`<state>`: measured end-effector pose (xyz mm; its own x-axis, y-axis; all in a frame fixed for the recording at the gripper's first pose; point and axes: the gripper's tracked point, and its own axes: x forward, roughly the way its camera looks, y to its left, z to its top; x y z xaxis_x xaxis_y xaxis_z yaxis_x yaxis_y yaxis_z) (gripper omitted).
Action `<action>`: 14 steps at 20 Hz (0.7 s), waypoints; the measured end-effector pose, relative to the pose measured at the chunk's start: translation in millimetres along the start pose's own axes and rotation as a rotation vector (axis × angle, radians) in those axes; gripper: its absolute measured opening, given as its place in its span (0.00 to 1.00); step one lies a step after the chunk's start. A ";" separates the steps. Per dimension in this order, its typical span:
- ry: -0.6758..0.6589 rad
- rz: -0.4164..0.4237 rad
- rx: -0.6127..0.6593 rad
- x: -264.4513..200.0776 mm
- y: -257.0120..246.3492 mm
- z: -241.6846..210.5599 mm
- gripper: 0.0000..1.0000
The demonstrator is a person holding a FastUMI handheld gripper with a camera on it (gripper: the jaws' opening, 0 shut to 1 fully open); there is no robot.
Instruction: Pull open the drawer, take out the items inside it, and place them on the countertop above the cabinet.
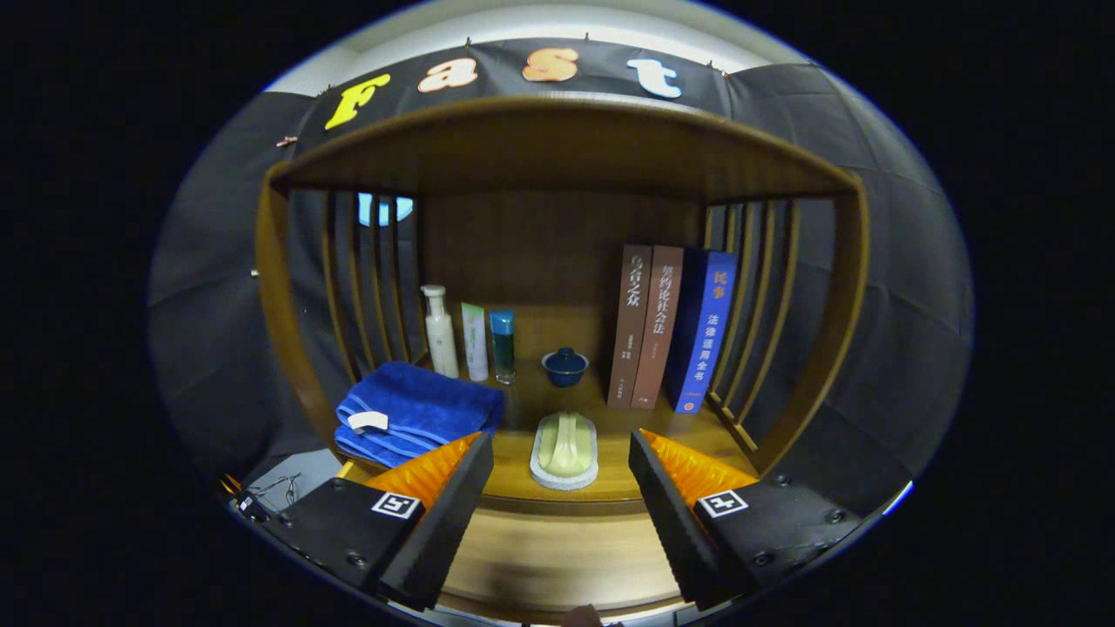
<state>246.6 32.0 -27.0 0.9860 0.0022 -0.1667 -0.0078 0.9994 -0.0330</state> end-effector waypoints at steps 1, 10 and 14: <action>-0.037 -0.006 0.001 -16.0 -0.5 -2.1 1.00; -0.130 0.005 0.016 -107.8 7.4 -83.3 0.99; -0.153 -0.002 0.023 -127.9 8.1 -134.0 0.99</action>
<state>98.1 35.2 -138.1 0.9999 0.0036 -0.0146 -0.0038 0.9999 -0.0104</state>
